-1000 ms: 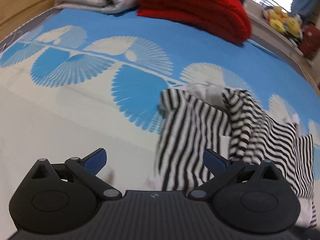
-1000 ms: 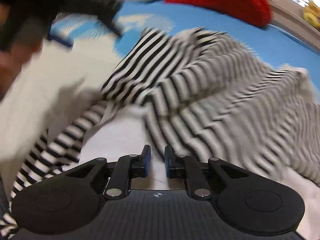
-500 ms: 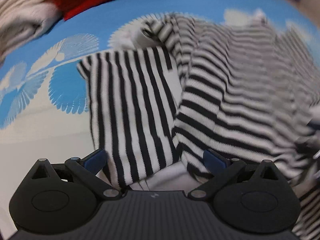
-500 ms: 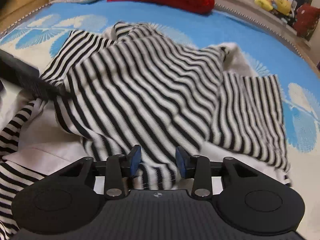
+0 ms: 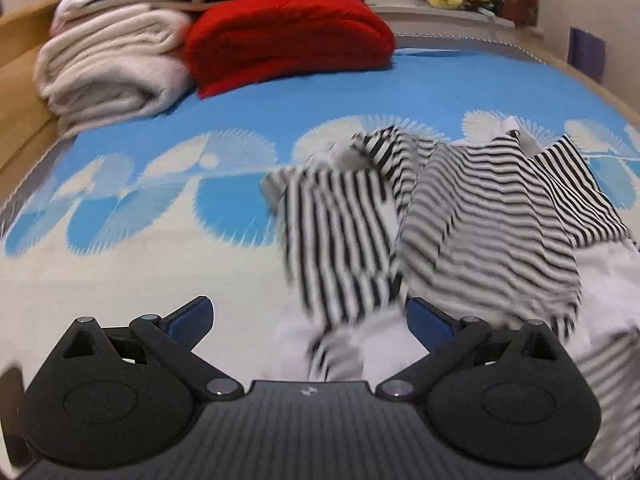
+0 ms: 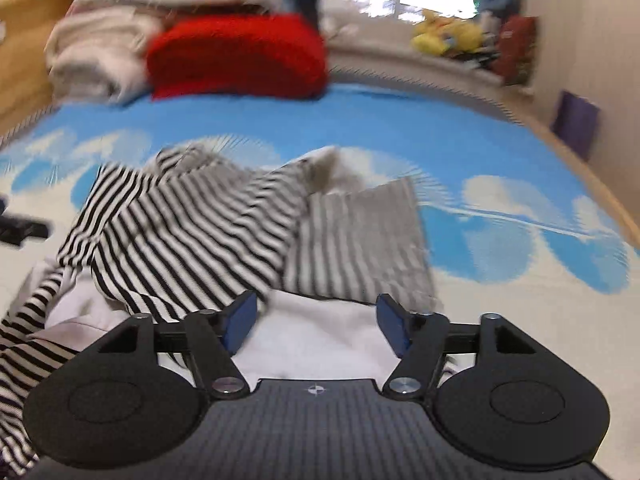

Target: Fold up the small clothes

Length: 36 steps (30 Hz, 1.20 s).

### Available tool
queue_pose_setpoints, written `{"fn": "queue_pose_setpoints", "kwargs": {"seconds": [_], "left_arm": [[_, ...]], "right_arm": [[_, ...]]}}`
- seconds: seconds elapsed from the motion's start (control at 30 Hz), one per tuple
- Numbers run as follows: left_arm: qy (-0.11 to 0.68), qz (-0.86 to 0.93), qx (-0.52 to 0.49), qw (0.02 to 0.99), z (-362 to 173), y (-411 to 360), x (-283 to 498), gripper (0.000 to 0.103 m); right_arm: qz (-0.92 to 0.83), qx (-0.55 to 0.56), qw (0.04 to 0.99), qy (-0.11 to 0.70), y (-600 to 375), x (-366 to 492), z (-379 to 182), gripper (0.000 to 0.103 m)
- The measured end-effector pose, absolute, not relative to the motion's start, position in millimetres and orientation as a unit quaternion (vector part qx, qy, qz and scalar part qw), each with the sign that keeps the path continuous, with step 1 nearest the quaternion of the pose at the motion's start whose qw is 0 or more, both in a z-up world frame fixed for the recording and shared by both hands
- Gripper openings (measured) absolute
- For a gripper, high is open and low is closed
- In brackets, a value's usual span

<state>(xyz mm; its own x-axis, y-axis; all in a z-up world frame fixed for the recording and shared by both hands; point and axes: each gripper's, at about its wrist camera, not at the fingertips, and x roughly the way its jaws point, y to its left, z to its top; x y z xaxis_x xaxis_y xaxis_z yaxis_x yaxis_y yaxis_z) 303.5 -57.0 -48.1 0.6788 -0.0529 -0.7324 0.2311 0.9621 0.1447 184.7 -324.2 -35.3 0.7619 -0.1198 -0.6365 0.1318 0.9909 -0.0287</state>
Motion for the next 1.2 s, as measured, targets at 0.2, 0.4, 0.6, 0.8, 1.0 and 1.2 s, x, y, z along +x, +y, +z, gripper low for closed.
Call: {"fn": "queue_pose_setpoints", "kwargs": {"seconds": [0.2,0.4,0.6,0.8,1.0,1.2], "left_arm": [[0.436,-0.043,0.071,0.896,-75,1,229,0.103],[0.442,-0.017,0.058,0.895,-87,22,197,0.103],[0.427,-0.024,0.065,0.902,-89,21,177,0.103],[0.433,-0.034,0.08,0.897,-97,15,176,0.103],[0.441,-0.055,0.082,0.892,-102,9,176,0.103],[0.469,-0.08,0.105,0.873,-116,-10,182,0.103]], "right_arm": [[-0.113,0.12,0.927,0.337,-355,90,-56,0.074],[-0.147,0.127,0.923,0.333,-361,49,-69,0.074],[-0.156,0.156,0.913,0.342,-369,31,-74,0.074],[-0.157,0.161,0.909,0.352,-368,27,-81,0.074],[-0.151,0.229,0.887,0.371,-386,29,-91,0.074],[-0.15,0.269,0.865,0.395,-395,37,-102,0.074]]}}
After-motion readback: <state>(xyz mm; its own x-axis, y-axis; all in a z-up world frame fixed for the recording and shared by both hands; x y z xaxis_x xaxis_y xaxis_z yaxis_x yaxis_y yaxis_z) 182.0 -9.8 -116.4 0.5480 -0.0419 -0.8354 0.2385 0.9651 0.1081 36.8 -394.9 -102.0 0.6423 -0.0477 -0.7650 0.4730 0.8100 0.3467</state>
